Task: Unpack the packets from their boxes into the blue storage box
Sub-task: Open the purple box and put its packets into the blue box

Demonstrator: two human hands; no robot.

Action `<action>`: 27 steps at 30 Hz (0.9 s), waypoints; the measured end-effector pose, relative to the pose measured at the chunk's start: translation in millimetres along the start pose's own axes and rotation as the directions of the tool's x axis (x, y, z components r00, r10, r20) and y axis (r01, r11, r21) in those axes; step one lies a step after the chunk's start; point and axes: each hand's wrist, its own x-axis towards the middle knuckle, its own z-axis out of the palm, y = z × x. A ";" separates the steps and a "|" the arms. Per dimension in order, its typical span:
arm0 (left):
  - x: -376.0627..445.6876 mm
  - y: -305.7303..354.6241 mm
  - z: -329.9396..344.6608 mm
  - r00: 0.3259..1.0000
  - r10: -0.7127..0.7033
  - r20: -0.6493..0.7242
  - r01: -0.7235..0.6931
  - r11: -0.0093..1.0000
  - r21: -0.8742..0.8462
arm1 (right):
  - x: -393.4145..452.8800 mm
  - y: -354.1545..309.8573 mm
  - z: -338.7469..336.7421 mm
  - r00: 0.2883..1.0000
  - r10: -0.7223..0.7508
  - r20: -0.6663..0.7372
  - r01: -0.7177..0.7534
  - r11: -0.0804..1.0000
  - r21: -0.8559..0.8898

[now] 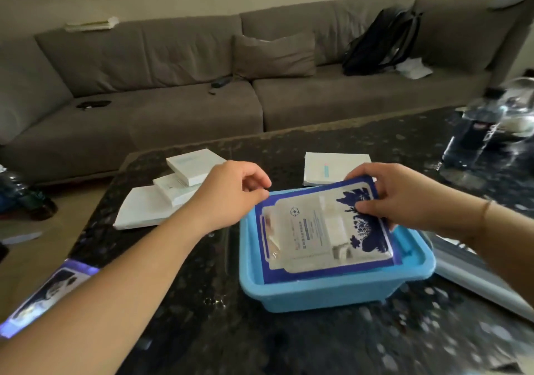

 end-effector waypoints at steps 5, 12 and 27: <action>-0.2 -14.9 2.2 0.999 0.054 0.005 -0.054 0.998 0.039 | 17.9 -3.4 19.4 0.996 0.054 0.071 -0.044 0.991 -0.130; 0.2 -32.0 6.8 0.993 0.115 0.004 -0.115 0.993 -0.025 | 36.3 5.4 43.0 0.979 0.157 0.131 -0.120 0.960 -0.254; -3.0 -36.4 8.8 0.991 0.134 0.016 -0.134 0.991 -0.030 | 32.6 -0.4 55.3 0.940 0.272 0.206 -0.115 0.821 -0.559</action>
